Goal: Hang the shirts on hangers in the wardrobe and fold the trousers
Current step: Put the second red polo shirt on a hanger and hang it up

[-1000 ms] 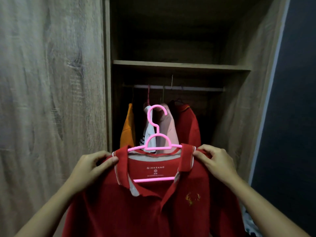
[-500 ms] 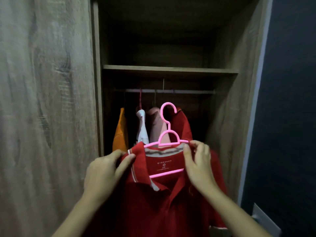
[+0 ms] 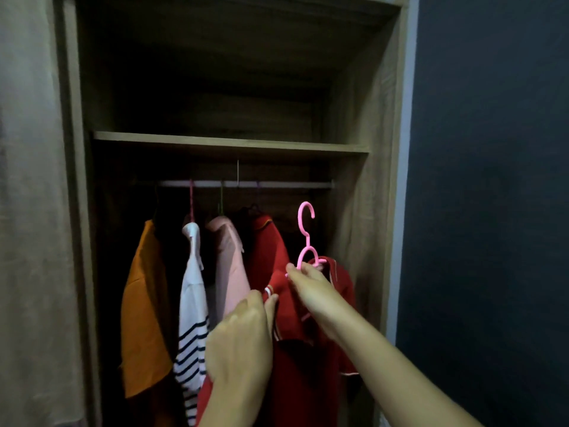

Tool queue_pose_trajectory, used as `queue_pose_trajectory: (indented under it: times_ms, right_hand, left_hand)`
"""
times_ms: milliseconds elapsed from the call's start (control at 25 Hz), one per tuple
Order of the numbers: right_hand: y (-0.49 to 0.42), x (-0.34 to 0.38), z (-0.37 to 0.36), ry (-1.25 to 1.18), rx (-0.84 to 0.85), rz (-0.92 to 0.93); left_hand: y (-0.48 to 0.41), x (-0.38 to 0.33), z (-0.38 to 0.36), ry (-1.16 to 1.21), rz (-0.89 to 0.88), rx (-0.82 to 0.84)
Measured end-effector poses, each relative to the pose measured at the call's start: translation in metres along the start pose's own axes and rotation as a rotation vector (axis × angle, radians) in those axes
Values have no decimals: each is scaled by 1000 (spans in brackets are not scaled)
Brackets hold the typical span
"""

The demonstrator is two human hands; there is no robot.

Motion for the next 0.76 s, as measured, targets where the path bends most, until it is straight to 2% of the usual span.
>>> queue_pose_trajectory:
  times_ms: [120,200,320,440,680,760]
  right_hand:
    - [-31,11,14,-128,3,2]
    - [-52,12,23,-157,35,7]
    - [-87,8,33,-141,7,47]
    - [-126,15,41,-171,27,70]
    - [-198,57,51,-83,73,153]
    - [-226,67,53,-66,86,163]
  left_hand:
    - [-34,-12,-15,108,128,71]
    - [-49,-17,-28,264,95,10]
    - [-68,-22,-49,461,50,153]
    - [-91,-25,-72,615,77,206]
    - [-151,-30,-111,809,106,59]
    - [-175,-28,-124,806,102,-3]
Point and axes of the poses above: each hand's wrist, its own y-axis away from the middle knuckle, its own z-axis out of the back of the hand, x = y × z, the point moved 4 cm from there along -y, towards the middle knuckle, and after that the axes turned 10 degrees about -z, right-handed, at the moved point
